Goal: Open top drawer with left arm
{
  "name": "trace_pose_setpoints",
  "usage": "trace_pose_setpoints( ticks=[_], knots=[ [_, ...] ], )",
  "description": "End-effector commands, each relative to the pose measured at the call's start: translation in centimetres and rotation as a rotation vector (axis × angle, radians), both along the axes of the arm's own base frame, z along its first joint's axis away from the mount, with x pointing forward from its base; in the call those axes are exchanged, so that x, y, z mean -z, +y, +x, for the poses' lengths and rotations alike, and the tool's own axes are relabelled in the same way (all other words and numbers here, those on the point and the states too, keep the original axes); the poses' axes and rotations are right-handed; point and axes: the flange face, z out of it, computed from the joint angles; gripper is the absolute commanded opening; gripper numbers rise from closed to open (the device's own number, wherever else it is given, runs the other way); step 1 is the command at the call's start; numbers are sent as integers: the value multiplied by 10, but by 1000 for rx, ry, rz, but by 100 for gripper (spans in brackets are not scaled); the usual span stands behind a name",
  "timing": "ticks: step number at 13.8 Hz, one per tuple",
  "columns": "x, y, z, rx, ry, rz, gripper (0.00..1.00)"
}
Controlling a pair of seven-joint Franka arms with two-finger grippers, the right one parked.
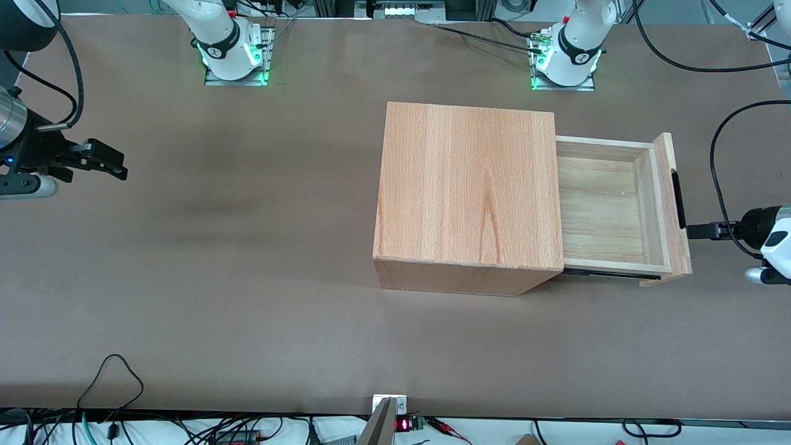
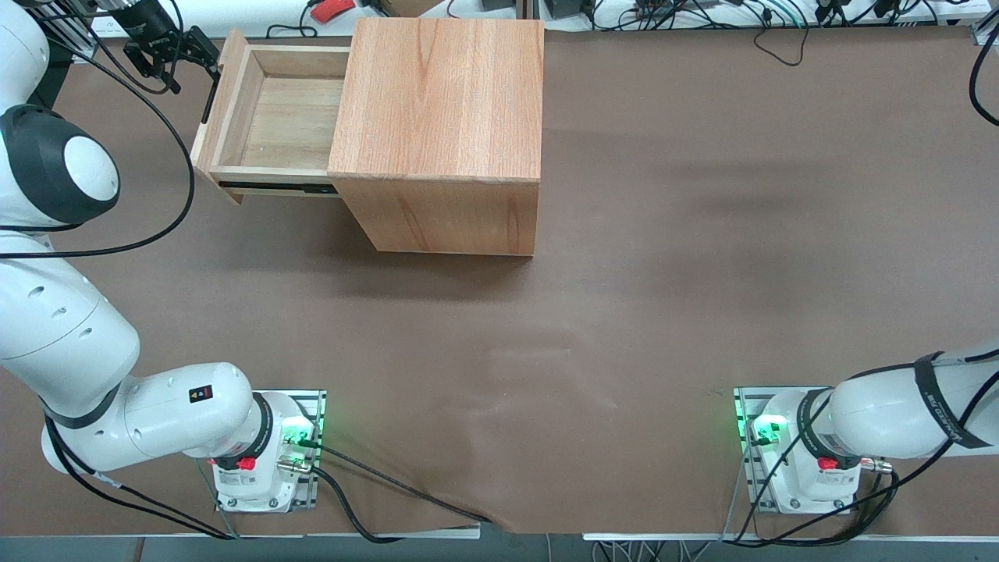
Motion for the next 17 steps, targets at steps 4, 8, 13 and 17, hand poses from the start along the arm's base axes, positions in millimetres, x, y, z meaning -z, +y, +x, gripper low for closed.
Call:
trace_pose_setpoints(
  ticks=[4,8,13,17],
  knots=[
    [-21,4,6,14,1,19,100],
    [-45,3,4,20,9,20,100],
    [-70,-6,1,27,-23,31,100],
    [-105,-26,-9,63,-42,86,100]
  ],
)
